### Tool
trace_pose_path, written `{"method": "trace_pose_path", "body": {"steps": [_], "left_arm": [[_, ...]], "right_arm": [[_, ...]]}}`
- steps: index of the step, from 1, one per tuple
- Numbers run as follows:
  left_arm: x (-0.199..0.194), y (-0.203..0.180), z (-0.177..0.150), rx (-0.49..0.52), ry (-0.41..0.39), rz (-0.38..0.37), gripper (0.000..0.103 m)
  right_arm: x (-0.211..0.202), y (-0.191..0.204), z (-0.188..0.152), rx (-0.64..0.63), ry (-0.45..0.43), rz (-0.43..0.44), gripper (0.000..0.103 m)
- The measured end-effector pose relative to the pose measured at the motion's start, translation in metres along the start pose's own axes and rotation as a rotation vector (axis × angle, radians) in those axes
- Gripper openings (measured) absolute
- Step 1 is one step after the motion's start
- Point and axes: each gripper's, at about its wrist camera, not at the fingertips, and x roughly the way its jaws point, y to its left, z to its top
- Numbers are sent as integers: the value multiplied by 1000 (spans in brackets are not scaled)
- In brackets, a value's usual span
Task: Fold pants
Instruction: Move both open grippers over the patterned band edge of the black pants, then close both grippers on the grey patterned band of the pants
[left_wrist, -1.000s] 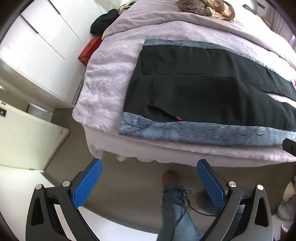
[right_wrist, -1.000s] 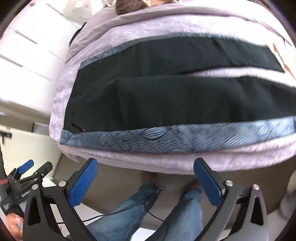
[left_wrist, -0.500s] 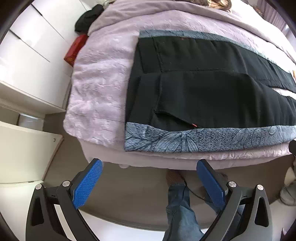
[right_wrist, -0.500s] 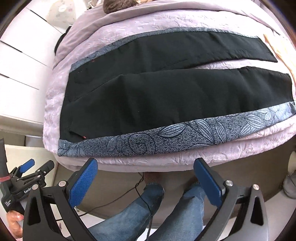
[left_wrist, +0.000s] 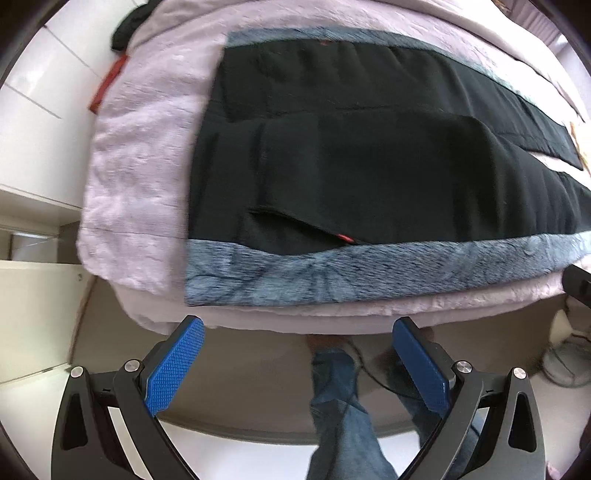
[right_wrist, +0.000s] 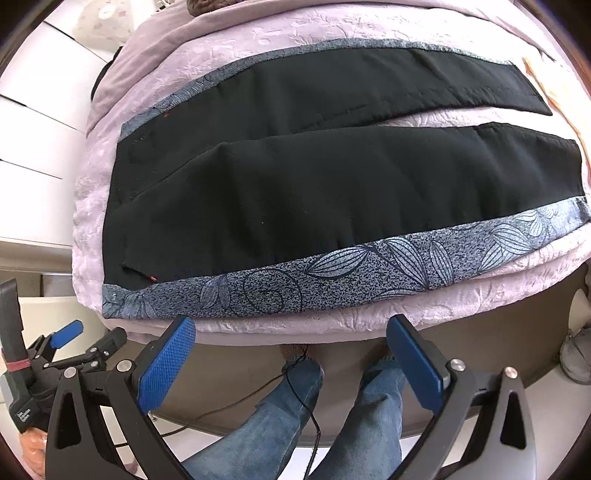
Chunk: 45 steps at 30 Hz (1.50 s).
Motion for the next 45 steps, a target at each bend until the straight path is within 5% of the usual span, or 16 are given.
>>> {"method": "trace_pose_path", "body": {"steps": [18, 30, 34, 38, 40, 42, 45], "left_arm": [[20, -37, -3, 30, 56, -97, 102], [21, -22, -1, -19, 36, -92, 102], [23, 5, 1, -109, -23, -128, 102], [31, 30, 0, -175, -86, -146, 102], [39, 38, -1, -188, -95, -157, 99], [48, 44, -2, -196, -95, -195, 80], [61, 50, -6, -226, -79, -263, 75]], "right_arm": [[12, -10, 1, 5, 42, -26, 103], [22, -2, 3, -11, 55, -2, 103], [34, -2, 2, 9, 61, 95, 103], [62, -11, -7, 83, 96, 321, 102], [78, -16, -12, 128, 119, 422, 90], [93, -23, -18, 179, 141, 500, 59], [109, -32, -23, 230, 142, 572, 58]]}}
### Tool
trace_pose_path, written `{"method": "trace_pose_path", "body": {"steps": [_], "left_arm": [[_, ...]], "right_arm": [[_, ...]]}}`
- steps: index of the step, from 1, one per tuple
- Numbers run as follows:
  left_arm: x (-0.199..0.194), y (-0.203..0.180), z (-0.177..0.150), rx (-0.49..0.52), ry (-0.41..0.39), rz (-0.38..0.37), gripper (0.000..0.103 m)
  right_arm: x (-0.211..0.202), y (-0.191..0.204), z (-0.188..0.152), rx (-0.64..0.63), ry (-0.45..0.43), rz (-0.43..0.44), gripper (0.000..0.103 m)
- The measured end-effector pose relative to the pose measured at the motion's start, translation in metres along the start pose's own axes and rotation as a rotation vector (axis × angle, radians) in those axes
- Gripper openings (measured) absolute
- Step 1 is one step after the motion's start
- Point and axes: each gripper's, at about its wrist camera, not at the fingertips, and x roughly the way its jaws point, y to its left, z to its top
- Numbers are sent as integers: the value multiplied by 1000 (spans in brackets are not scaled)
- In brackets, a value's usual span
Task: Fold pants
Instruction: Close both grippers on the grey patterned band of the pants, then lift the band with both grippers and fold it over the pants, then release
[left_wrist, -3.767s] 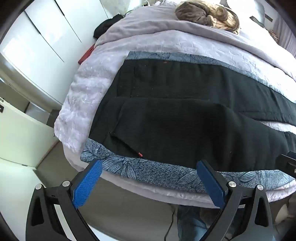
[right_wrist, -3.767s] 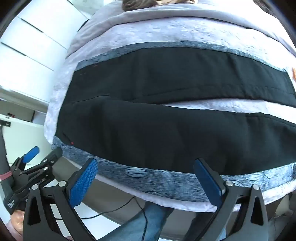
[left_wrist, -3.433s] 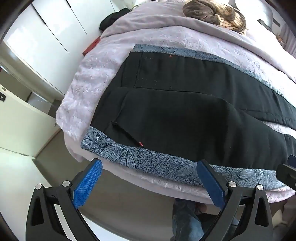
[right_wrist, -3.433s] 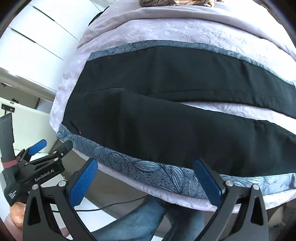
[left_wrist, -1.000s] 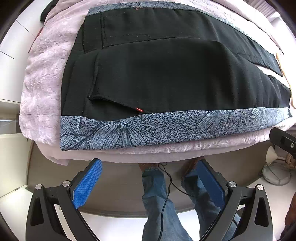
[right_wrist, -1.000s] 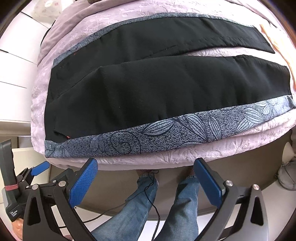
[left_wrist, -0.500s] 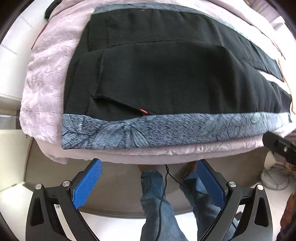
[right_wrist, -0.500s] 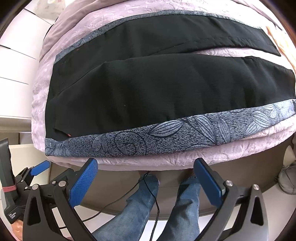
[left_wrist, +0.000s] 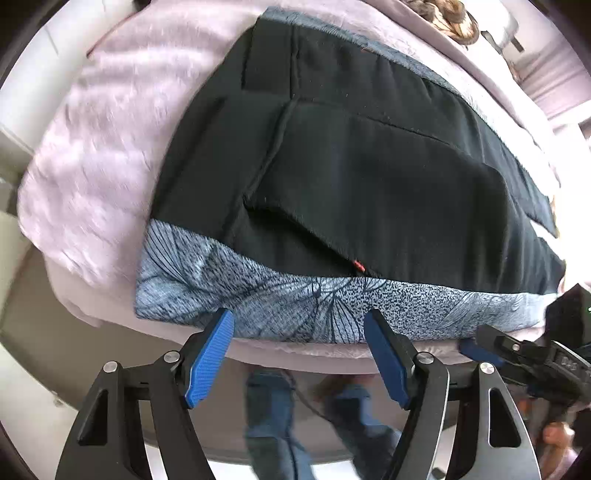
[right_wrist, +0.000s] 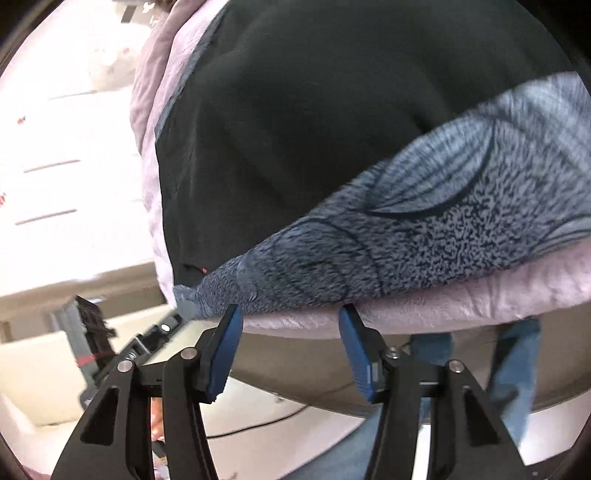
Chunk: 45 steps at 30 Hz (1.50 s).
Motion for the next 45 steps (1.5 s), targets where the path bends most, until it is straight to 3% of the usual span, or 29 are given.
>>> {"method": "trace_pose_path", "body": {"steps": [4, 10, 13, 18, 22, 25, 26, 31, 32, 35, 36, 40, 45], "left_arm": [[-1, 3, -3, -22, -15, -41, 75], [-7, 14, -13, -93, 2, -128, 75], [-5, 15, -15, -139, 23, -204, 75], [0, 8, -3, -259, 3, -353, 75], [2, 7, 8, -288, -53, -311, 75], [-2, 15, 15, -268, -86, -274, 43], [-2, 17, 16, -247, -89, -269, 38], [1, 16, 16, -159, -76, -233, 38], [1, 15, 15, -152, -73, -228, 38], [-4, 13, 17, -138, -73, -229, 31], [-7, 9, 20, -136, -79, -220, 31], [-35, -5, 32, -130, -124, -193, 31], [-72, -34, 75, -123, -227, -158, 31]], "right_arm": [[7, -2, 4, -26, -2, 28, 58], [6, 2, 17, 0, -48, 137, 58], [-9, 21, 21, -23, -105, 209, 58], [-20, 43, 24, -73, -112, 239, 58], [-20, 41, 26, -72, -109, 247, 58], [-24, 27, 22, -68, -96, 223, 58], [-23, 21, 22, -61, -99, 205, 58], [-31, -27, 19, 85, -173, 193, 58], [-35, -39, 19, 131, -202, 219, 55], [-46, -73, 15, 281, -279, 371, 10], [-48, -74, 15, 290, -282, 375, 10], [-72, -30, 29, 78, -240, 248, 10], [-100, 33, 92, -127, -111, 180, 10]]}}
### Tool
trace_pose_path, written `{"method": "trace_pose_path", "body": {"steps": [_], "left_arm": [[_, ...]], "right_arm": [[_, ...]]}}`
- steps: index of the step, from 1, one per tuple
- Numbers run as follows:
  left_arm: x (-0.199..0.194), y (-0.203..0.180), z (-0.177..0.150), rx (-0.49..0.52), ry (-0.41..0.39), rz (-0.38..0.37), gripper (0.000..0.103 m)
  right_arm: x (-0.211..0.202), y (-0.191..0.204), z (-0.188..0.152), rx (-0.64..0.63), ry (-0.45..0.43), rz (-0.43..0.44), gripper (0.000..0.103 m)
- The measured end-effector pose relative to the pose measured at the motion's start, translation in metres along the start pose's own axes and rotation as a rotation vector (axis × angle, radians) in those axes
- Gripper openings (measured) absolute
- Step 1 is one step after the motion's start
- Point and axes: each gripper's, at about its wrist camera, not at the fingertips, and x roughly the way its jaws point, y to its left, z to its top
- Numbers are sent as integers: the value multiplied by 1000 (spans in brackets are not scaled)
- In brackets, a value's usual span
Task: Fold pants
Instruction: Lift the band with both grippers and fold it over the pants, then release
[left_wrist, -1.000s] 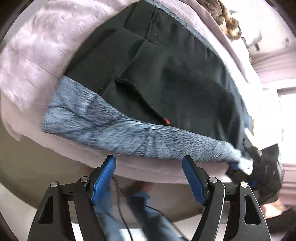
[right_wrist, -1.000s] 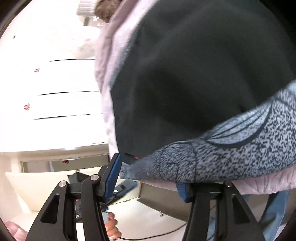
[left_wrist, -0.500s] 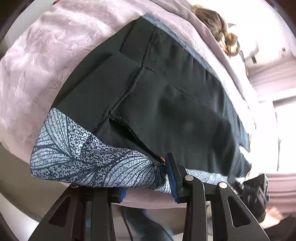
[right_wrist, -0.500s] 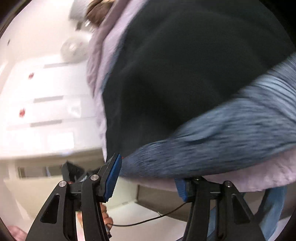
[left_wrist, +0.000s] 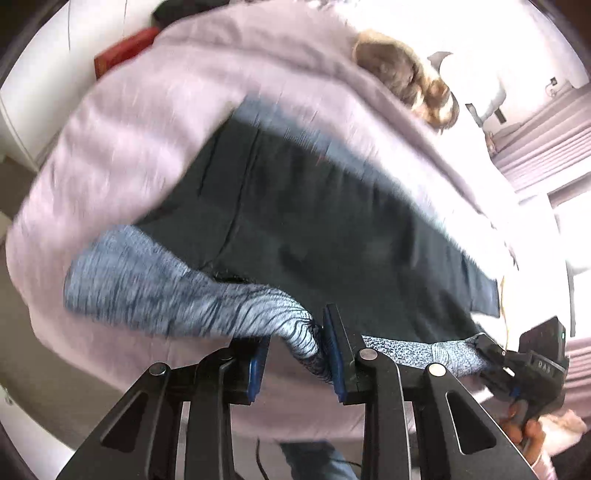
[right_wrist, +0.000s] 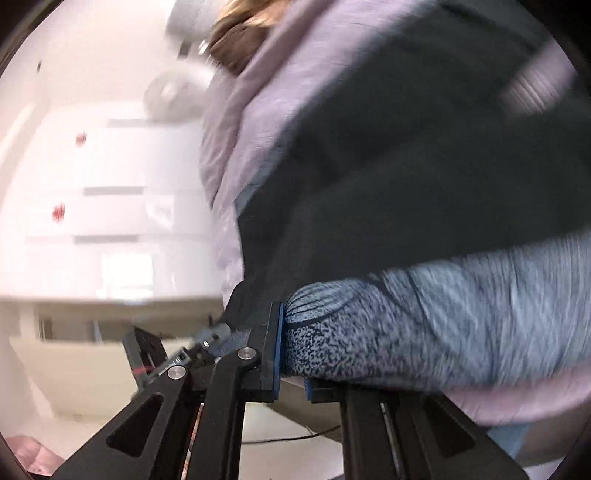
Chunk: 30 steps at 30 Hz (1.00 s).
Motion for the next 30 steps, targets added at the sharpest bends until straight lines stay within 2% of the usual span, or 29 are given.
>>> {"method": "trace_pose_path", "body": {"steps": [3, 4, 5, 6, 7, 9, 11, 13, 16, 17, 19, 20, 21, 23, 26, 29, 30], "left_arm": [[6, -17, 38, 18, -61, 9, 32], [12, -22, 52, 30, -81, 22, 43], [19, -26, 67, 41, -112, 58, 60], [31, -28, 85, 49, -159, 101, 66], [42, -26, 97, 53, -179, 114, 70], [73, -22, 119, 51, -174, 137, 70], [107, -17, 137, 53, -165, 184, 70], [143, -12, 151, 56, -146, 266, 70], [162, -5, 163, 41, -139, 324, 73], [157, -4, 167, 22, -146, 319, 73], [133, -4, 169, -11, -183, 315, 72], [122, -4, 169, -12, -194, 322, 72], [112, -7, 167, 1, -196, 328, 72], [106, -17, 159, 51, -172, 340, 73], [124, -32, 143, 105, -108, 325, 73], [162, -51, 137, 145, -69, 355, 73], [176, -57, 141, 160, -72, 391, 73]], "right_arm": [[14, 21, 61, -48, 94, -12, 10], [20, 23, 80, -62, 121, -14, 10], [27, 24, 101, -75, 146, -25, 10], [33, 21, 120, -82, 161, -36, 11], [43, 19, 140, -86, 174, -44, 11], [64, 1, 176, -59, 199, -57, 13], [86, -14, 198, -54, 214, -97, 14], [115, -27, 221, -58, 229, -144, 15], [133, -51, 235, 7, 226, -120, 16], [131, -54, 236, 35, 226, -89, 21], [119, -46, 230, 20, 225, -40, 47], [108, -38, 224, -13, 224, -35, 73], [99, -29, 218, -49, 226, -35, 79], [83, -10, 202, -135, 217, -39, 76], [83, 4, 189, -218, 219, -90, 49], [111, -4, 199, -228, 227, -186, 45], [116, -8, 204, -236, 212, -208, 42]]}}
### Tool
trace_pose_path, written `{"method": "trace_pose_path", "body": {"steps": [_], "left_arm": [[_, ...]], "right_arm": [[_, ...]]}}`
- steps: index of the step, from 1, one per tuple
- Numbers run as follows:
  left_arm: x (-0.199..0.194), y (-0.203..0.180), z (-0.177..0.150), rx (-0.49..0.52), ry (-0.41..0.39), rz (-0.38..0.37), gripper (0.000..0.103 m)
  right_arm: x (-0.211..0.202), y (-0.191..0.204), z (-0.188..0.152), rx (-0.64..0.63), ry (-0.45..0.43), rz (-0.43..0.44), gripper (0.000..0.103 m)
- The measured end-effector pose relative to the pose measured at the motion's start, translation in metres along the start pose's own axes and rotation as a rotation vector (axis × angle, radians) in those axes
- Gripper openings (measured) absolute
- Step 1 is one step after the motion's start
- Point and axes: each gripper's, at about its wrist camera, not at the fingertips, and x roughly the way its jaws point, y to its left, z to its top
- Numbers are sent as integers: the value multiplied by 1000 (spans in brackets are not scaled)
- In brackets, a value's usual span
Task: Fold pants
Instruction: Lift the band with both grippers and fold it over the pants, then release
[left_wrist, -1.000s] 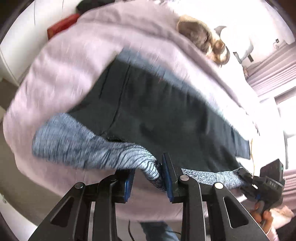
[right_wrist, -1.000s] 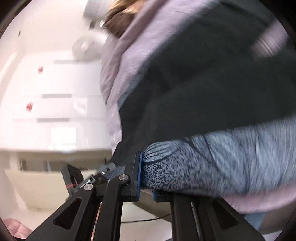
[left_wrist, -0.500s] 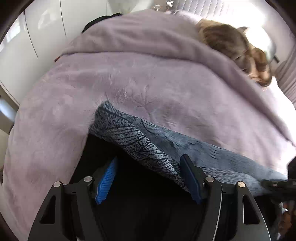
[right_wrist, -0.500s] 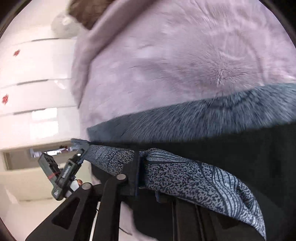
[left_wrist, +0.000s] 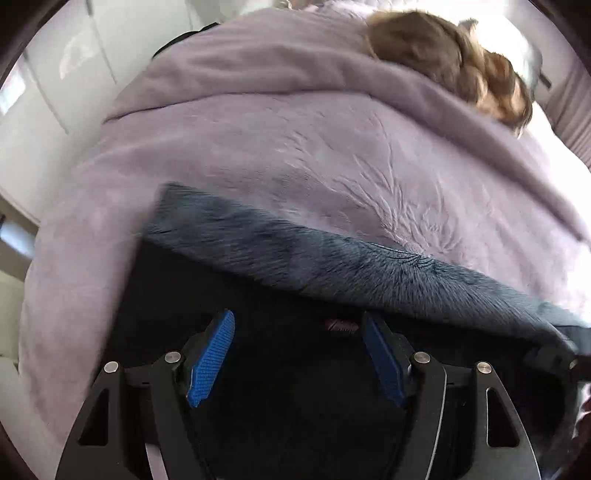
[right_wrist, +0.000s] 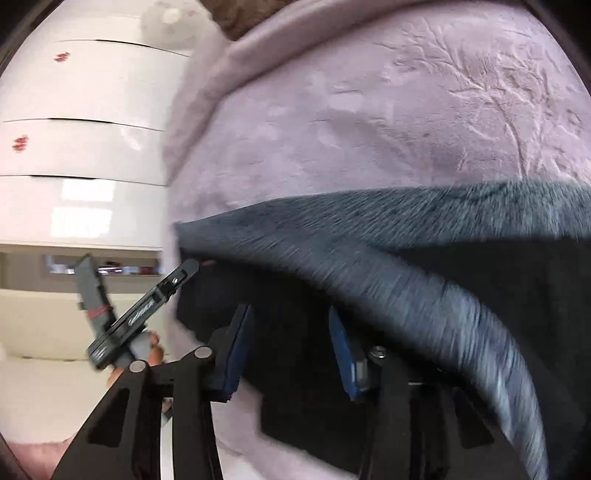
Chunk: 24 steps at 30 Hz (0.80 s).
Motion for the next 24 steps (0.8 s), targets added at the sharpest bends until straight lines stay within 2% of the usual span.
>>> {"method": "trace_pose_path", "body": {"steps": [2, 5, 6, 7, 8, 10, 13, 15, 18, 21, 24], "left_arm": [[9, -7, 10, -4, -20, 30, 73], [-1, -6, 25, -47, -2, 33, 73], [-13, -8, 25, -39, -13, 32, 73], [-26, -13, 22, -8, -22, 32, 73], [-34, -19, 19, 19, -21, 31, 73], [-53, -37, 3, 77, -1, 3, 73], [-73, -78, -34, 139, 69, -92, 73], [-78, -107, -55, 175, 106, -164, 73], [-78, -154, -86, 243, 153, -240, 73], [-68, -193, -105, 324, 171, -261, 73], [-50, -216, -121, 427, 162, -194, 73]], "right_arm": [[-6, -10, 11, 15, -80, -10, 41], [-41, -28, 12, 137, -187, 82, 43], [-57, -31, 7, 145, -208, 98, 47], [-72, -32, -1, 133, -221, 84, 51], [-90, -34, -11, 114, -230, 56, 59], [-125, -47, -36, 113, -234, 45, 63], [-169, -95, -80, 216, -218, 47, 63], [-191, -124, -129, 306, -228, 47, 63], [-228, -146, -201, 419, -253, -6, 63], [-236, -175, -265, 541, -270, -92, 63], [-249, -198, -325, 678, -334, -115, 63]]}}
